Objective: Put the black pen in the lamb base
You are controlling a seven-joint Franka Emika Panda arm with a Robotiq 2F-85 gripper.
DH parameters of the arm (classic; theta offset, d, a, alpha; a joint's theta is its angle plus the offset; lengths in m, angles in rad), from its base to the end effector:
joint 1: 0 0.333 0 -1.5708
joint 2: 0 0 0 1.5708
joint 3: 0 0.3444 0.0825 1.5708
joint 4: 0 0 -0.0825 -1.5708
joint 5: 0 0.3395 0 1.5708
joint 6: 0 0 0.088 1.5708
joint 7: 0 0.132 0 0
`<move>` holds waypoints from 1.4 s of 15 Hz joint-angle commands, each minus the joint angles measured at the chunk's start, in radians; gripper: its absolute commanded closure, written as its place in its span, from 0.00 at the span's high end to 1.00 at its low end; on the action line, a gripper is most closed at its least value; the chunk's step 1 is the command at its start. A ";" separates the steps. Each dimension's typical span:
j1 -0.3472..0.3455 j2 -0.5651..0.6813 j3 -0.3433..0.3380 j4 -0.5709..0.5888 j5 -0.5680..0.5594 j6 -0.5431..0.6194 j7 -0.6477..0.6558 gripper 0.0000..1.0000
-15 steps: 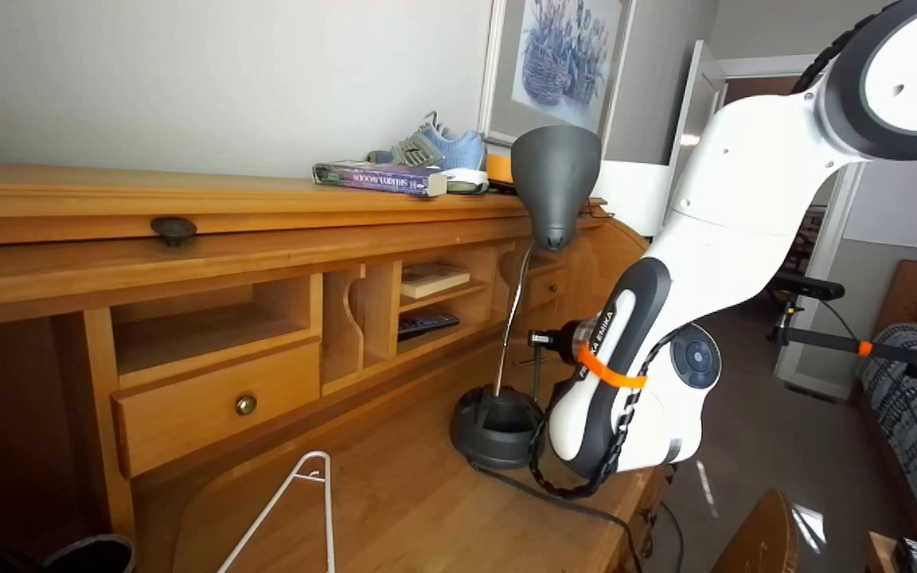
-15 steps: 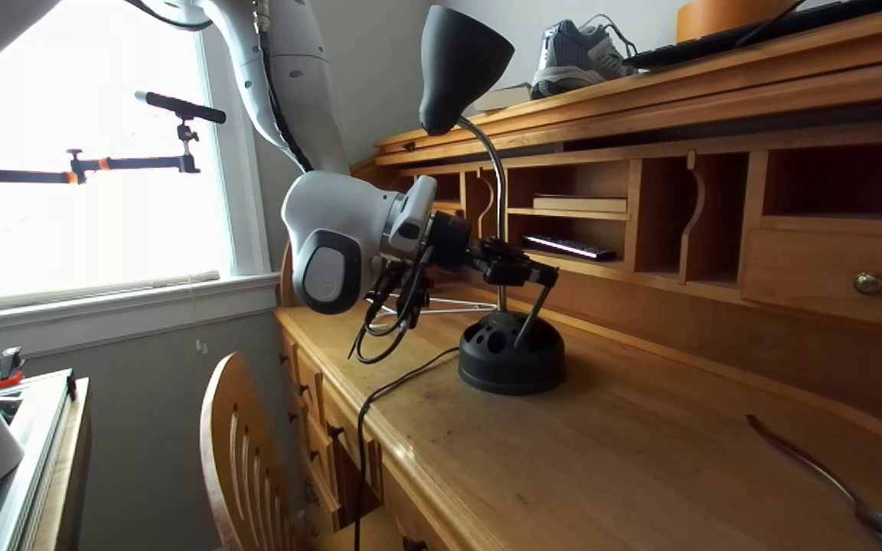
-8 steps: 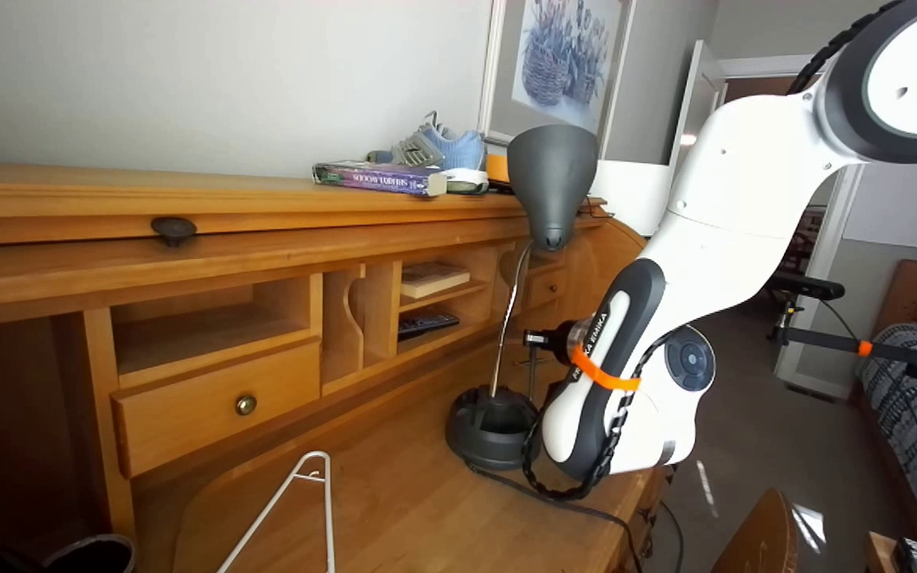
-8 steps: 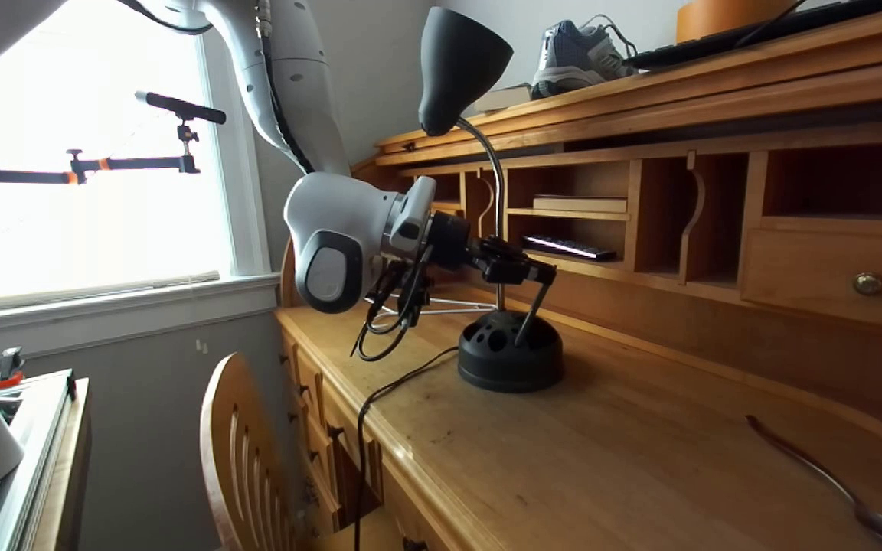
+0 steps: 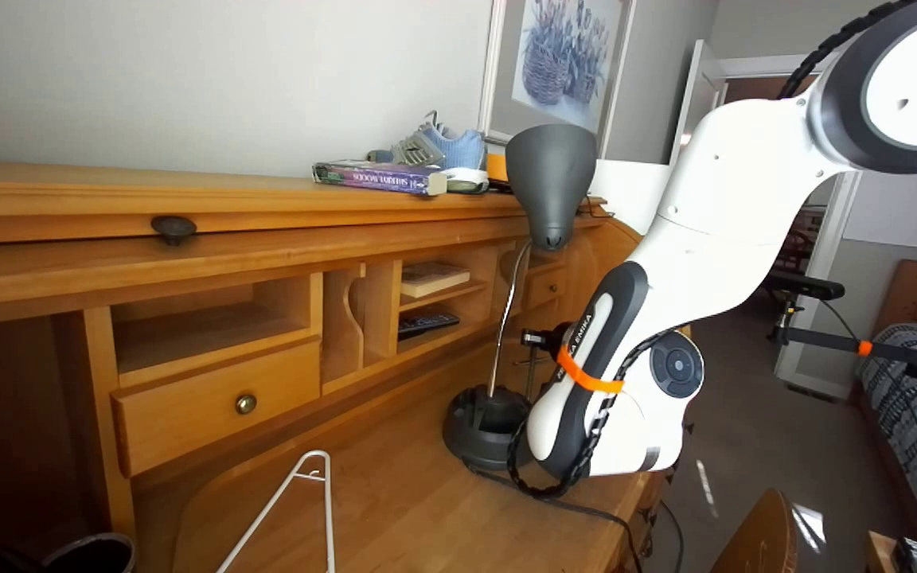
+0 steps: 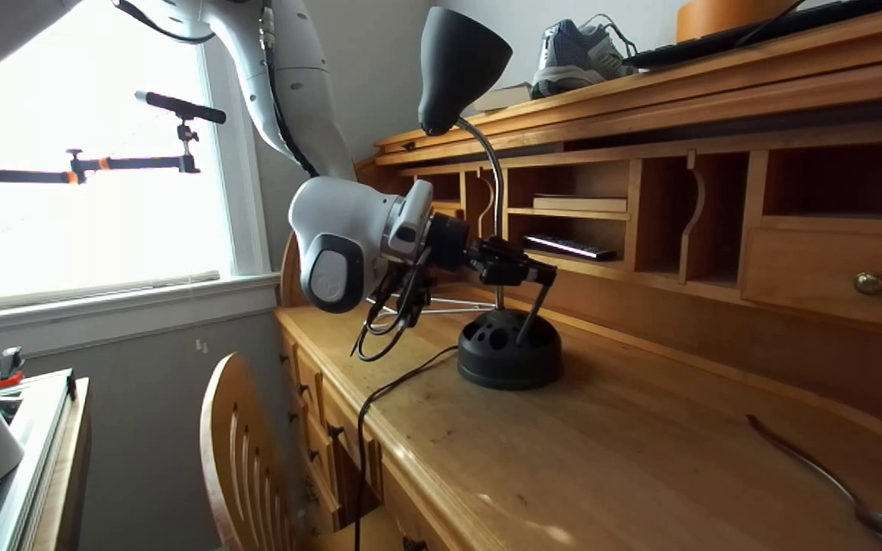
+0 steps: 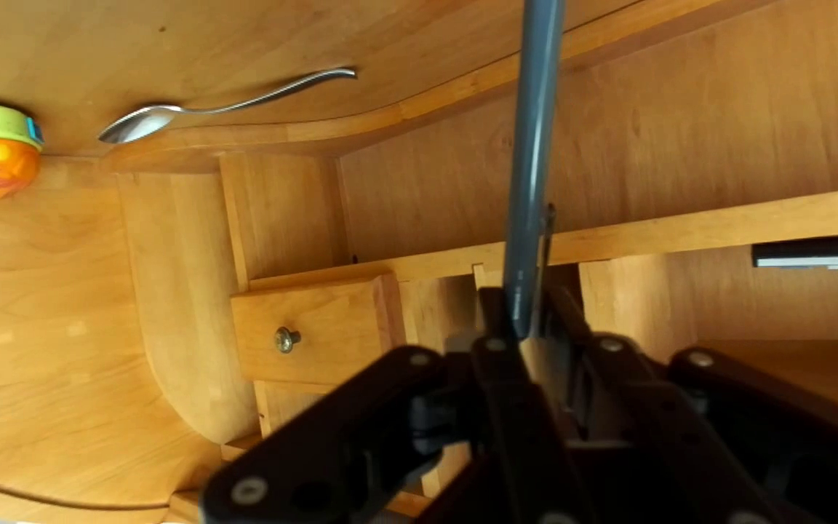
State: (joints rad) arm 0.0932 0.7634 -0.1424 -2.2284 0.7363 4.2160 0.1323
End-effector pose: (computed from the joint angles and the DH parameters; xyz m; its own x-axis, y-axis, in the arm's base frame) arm 0.5429 -0.1205 0.2469 0.1204 -0.3255 0.9378 -0.6929 -0.7041 -0.1555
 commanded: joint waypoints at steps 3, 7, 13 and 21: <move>0.028 0.036 0.013 0.055 0.136 0.011 -0.009 0.04; 0.037 0.037 0.016 0.069 0.166 0.012 0.000 0.04; 0.057 0.057 0.007 0.099 0.189 0.012 0.006 0.04; 0.080 0.127 -0.011 0.156 0.200 0.001 -0.011 0.04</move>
State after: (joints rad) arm 0.1542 0.8273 -0.1542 -2.1260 0.9028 4.2169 0.1295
